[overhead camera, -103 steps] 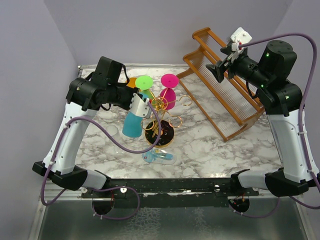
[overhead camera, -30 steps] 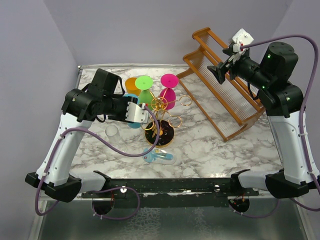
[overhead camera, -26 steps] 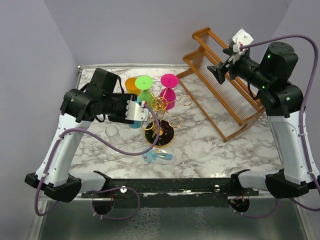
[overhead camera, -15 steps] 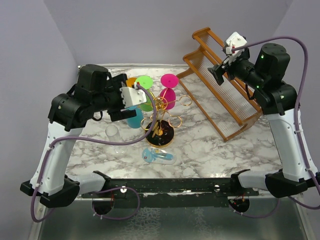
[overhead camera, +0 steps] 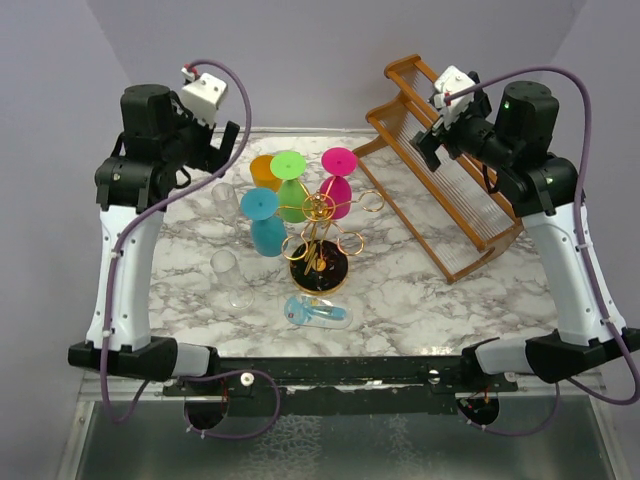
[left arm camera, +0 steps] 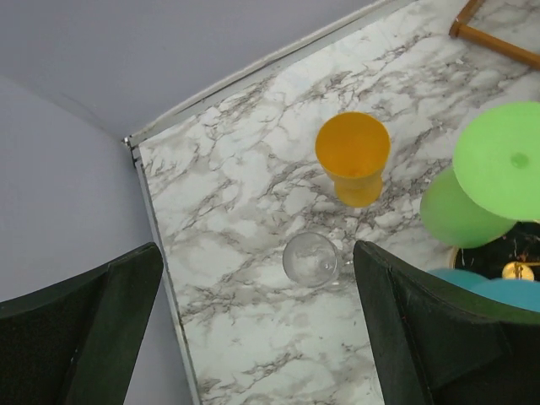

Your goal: Place the wine glass upside down on the wine glass rack

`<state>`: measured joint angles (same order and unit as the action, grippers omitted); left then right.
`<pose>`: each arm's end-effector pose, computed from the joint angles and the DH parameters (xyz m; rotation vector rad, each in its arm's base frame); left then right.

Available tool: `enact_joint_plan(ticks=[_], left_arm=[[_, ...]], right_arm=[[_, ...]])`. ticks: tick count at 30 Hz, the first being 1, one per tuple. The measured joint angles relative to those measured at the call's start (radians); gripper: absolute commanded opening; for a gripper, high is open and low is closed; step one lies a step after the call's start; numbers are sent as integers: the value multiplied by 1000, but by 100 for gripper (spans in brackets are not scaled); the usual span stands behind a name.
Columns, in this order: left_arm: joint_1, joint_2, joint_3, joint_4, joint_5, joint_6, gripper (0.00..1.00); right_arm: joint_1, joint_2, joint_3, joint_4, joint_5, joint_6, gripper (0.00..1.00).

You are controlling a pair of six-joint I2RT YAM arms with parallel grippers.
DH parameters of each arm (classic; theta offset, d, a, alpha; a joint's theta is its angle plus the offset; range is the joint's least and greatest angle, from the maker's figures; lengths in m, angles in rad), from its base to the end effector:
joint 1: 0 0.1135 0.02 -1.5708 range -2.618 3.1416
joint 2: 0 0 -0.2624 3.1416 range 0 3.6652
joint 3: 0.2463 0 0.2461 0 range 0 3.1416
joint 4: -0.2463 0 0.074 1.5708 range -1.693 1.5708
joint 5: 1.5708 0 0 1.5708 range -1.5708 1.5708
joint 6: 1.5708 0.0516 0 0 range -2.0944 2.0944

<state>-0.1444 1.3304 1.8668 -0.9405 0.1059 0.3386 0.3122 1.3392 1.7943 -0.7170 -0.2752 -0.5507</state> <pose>0.2439 -0.0410 0.4926 0.5384 1.8977 0.0221 0.2500 0.0954 0.4957 -0.9332 1.5665 0.0838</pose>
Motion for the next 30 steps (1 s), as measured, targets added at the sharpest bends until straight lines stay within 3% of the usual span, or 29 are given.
enact_joint_plan(ticks=[10, 23, 30], left_arm=[[56, 203, 6, 155, 2, -192, 91], [65, 546, 47, 235, 48, -212, 77], [65, 629, 91, 215, 120, -213, 73]], right_arm=[[0, 48, 4, -35, -21, -2, 97], [0, 45, -4, -45, -117, 16, 97], [0, 45, -27, -45, -142, 36, 97]])
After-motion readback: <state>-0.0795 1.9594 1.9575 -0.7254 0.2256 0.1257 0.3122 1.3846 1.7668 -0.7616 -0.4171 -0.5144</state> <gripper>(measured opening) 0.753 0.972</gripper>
